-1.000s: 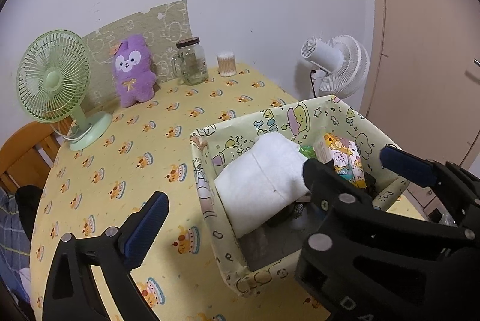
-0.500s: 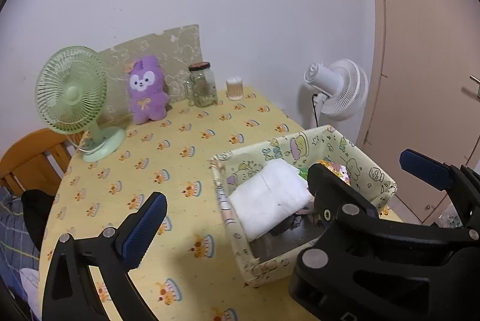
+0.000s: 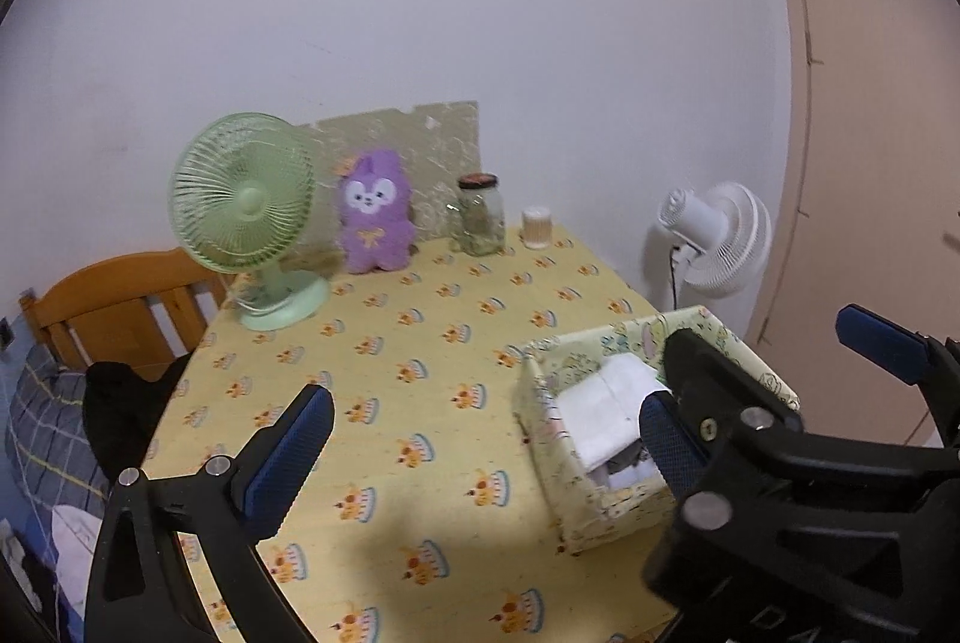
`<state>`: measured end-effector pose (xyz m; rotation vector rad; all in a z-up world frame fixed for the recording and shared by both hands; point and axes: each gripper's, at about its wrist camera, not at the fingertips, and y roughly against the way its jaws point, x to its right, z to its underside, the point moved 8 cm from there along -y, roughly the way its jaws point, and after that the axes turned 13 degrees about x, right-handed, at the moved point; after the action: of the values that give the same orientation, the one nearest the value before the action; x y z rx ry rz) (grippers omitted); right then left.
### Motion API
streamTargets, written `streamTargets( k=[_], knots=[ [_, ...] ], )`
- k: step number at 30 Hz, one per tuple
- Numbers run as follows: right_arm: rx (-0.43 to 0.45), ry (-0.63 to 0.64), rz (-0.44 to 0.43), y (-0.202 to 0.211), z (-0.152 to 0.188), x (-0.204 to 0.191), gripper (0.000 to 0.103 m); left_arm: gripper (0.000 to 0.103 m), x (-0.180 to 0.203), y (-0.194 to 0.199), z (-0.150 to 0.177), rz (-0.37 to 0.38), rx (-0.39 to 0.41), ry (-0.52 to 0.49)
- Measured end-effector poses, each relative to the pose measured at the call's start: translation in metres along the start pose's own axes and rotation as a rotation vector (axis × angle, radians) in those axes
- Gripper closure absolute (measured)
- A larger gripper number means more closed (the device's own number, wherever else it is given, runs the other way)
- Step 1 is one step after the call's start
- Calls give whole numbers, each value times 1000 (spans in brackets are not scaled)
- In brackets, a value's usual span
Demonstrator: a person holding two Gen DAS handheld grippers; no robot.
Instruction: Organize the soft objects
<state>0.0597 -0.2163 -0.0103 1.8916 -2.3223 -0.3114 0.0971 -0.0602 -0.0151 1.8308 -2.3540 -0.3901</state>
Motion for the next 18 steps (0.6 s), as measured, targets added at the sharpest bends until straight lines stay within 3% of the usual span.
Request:
streamTargets(
  k=[11,18],
  knots=[
    [72,-10,-27,36,-15,-31,0,0,-51,48,-15,-73,74,-1],
    [108,16,-41,53,-20,-47,0,0,-77,61,-14,-108,81,29]
  ],
)
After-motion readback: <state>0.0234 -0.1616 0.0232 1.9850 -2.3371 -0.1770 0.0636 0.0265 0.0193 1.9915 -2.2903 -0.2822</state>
